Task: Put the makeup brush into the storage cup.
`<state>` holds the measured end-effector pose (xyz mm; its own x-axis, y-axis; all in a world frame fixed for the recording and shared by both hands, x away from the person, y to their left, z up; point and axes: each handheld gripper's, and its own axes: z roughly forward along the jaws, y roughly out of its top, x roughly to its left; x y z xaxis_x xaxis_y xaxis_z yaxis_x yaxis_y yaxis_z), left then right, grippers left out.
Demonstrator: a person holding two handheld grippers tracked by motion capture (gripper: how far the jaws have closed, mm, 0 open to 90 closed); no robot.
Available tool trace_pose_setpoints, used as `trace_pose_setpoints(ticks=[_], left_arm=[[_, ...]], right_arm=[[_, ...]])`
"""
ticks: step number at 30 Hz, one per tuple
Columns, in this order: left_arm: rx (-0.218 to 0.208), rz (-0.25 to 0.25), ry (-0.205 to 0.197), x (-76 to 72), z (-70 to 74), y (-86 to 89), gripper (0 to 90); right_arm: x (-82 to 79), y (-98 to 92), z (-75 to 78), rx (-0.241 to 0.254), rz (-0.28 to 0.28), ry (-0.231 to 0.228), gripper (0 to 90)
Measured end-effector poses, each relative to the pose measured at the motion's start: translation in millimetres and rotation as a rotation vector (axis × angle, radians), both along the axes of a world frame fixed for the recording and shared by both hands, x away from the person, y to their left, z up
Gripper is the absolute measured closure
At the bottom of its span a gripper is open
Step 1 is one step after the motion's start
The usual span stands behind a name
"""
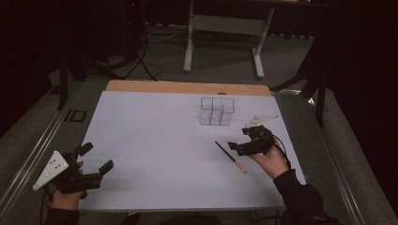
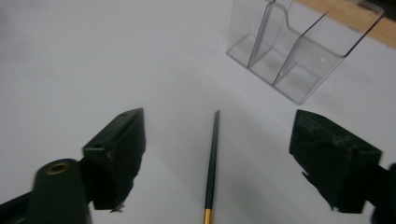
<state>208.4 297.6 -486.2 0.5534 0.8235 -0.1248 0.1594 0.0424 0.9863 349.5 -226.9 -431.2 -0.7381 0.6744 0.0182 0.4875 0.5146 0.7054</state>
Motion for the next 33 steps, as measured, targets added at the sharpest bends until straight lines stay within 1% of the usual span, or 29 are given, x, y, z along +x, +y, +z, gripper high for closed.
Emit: trace_pose_setpoints(ticks=[4, 6, 9, 11, 12, 13, 15, 18, 19, 21, 22, 24, 27, 28, 30, 33], left_arm=[[0.002, -0.001, 0.003, -0.2, -0.4, -0.1, 0.6], [0.001, -0.002, 0.004, -0.2, -0.4, -0.1, 0.6], [0.005, -0.002, 0.004, -0.2, -0.5, -0.1, 0.6], [0.0, -0.004, 0.004, -0.2, -0.6, 0.1, 0.6], [0.002, -0.002, 0.004, -0.2, -0.5, 0.1, 0.6], [0.004, -0.001, 0.004, -0.3, -0.5, 0.1, 0.6], [0.004, 0.0, 0.005, -0.1, -0.8, 0.3, 0.6], [0.003, -0.001, 0.007, 0.0, -1.3, 0.0, 0.6], [0.005, -0.002, 0.007, 0.0, -1.3, -0.1, 0.6], [0.007, -0.002, 0.006, -0.3, -1.2, -0.3, 0.6], [0.009, -0.003, 0.006, -0.3, -1.2, -0.2, 0.6], [0.003, 0.0, 0.007, -0.3, -1.4, 0.3, 0.6], [0.004, 0.003, 0.008, -0.5, -1.5, 1.0, 0.6], [0.006, 0.003, 0.007, -0.6, -1.4, 1.0, 0.6], [0.007, 0.002, 0.006, -0.9, -1.3, 1.0, 0.6], [0.01, 0.001, 0.004, -1.3, -1.2, 1.1, 0.6]], right_arm=[[2.2, 4.1, -9.3, -0.047, 0.01, 0.044, 26.5], [3.9, 5.0, -14.7, -0.071, 0.012, 0.072, 28.2], [6.5, 4.9, -19.8, -0.094, 0.012, 0.107, 31.3], [8.2, 4.9, -22.3, -0.105, 0.012, 0.121, 35.0], [9.3, 5.0, -24.4, -0.116, 0.018, 0.138, 36.5], [9.6, 5.3, -25.5, -0.123, 0.017, 0.147, 36.8], [11.2, 5.8, -28.9, -0.134, 0.025, 0.173, 42.1], [14.2, 6.6, -32.7, -0.15, 0.025, 0.201, 44.6], [15.4, 7.3, -34.1, -0.162, 0.024, 0.208, 45.6], [16.8, 8.5, -36.3, -0.168, 0.031, 0.225, 47.9], [17.5, 9.5, -37.6, -0.178, 0.028, 0.231, 49.5], [19.2, 11.4, -40.4, -0.188, 0.035, 0.248, 52.8], [22.4, 15.2, -44.5, -0.22, 0.029, 0.261, 57.9], [23.8, 17.0, -45.9, -0.231, 0.022, 0.272, 59.9], [25.7, 20.9, -48.1, -0.252, 0.016, 0.281, 62.0], [26.8, 24.0, -50.8, -0.28, 0.023, 0.306, 64.6]])
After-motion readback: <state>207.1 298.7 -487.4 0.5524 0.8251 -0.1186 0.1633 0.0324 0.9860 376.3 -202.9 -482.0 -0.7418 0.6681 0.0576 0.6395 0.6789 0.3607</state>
